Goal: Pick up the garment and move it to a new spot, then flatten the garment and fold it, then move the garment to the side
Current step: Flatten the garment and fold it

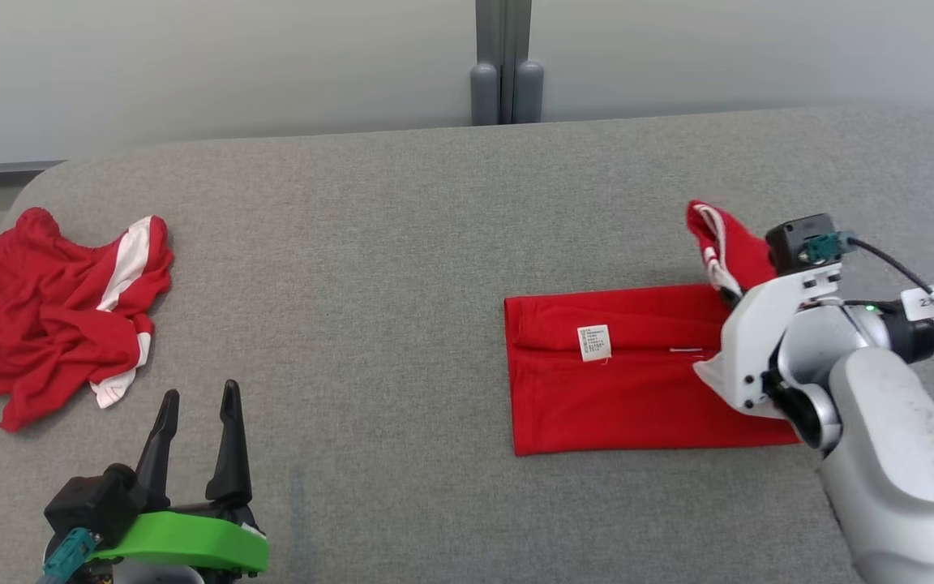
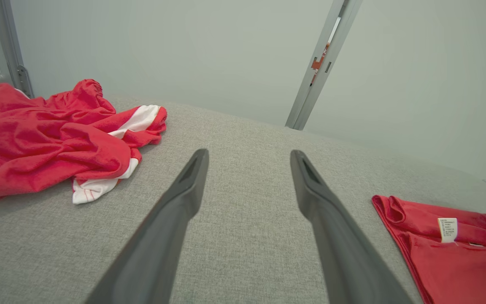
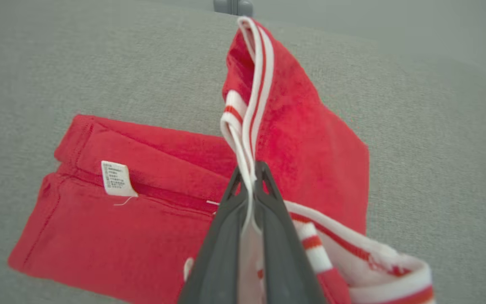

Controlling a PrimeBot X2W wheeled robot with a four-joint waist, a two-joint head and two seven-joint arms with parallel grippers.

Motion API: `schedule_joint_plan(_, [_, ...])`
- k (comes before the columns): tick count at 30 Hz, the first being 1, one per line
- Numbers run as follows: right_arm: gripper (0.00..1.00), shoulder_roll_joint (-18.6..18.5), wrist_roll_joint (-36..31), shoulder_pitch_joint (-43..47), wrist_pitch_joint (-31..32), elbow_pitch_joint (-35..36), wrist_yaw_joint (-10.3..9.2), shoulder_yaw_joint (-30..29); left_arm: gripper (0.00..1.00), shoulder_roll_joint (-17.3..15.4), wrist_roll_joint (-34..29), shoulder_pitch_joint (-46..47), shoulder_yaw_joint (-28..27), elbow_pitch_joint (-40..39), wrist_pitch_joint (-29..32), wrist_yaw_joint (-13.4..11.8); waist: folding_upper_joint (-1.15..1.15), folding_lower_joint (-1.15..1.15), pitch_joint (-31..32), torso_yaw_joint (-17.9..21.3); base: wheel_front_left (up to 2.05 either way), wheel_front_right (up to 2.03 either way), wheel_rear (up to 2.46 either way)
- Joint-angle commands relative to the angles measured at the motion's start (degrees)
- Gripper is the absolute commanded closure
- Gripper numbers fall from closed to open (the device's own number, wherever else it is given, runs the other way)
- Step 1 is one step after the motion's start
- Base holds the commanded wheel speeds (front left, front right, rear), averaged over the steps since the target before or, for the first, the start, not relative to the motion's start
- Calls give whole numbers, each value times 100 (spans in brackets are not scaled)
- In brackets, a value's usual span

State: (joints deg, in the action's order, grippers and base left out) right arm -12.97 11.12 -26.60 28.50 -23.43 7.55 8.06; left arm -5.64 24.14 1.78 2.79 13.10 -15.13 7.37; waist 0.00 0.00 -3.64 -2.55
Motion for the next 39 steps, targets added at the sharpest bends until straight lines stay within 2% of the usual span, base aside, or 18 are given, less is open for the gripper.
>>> schedule_joint_plan(1, [100, 125, 152, 106, 36, 95, -11, 143, 0, -9, 16, -56, 4, 6, -1, 15, 0, 0, 11, -42, 0, 0, 0])
schedule_joint_plan(7, [100, 589, 298, 61, 77, -19, -11, 739, 0, -50, 48, 48, 38, 37, -1, 15, 0, 0, -28, -144, 0, 0, 0])
schedule_joint_plan(13, [100, 920, 301, -294, -103, -739, -10, 768, 0, -44, 70, 208, 124, 70, -1, 14, 0, 0, -152, -279, 0, 0, 0])
schedule_joint_plan(17, [100, 998, 387, -542, -296, -1262, -10, 779, 0, -31, 86, 315, 191, 103, -1, 14, 0, 0, -205, -389, 0, 0, 0])
schedule_joint_plan(26, [100, 1003, 1194, -846, -685, -1875, -9, 1444, 0, -2, 134, 349, 245, 164, -1, 15, 0, 0, -259, -580, 0, 0, 0])
schedule_joint_plan(27, [81, 1003, 1219, -867, -722, -1947, -9, 1476, 0, 0, 136, 342, 246, 167, -1, 15, 0, 0, -255, -588, 0, 0, 0])
schedule_joint_plan(28, [52, 1003, 1238, -889, -755, -2011, -9, 1500, 0, 0, 138, 335, 248, 170, -1, 15, 0, 0, -251, -592, 0, 0, 0])
schedule_joint_plan(29, [11, 1003, 1259, -912, -785, -2086, -9, 1521, 0, 0, 139, 328, 244, 172, -1, 15, 0, 0, -246, -592, 0, 0, 0])
schedule_joint_plan(30, [0, 1003, 1281, -922, -812, -2148, -9, 1515, 0, 1, 140, 323, 238, 174, -1, 15, 0, 0, -243, -590, 0, 0, 0])
schedule_joint_plan(34, [0, 1004, 1617, -943, -1063, -2178, -9, 1589, 0, 7, 130, 306, 200, 175, -1, 15, 0, 0, -210, -553, 0, 0, 0])
schedule_joint_plan(39, [0, 1004, 2849, -811, -1466, -1549, -9, 1767, 0, 5, 101, 225, 149, 153, -1, 15, 0, 0, -123, -446, 0, 0, 0])
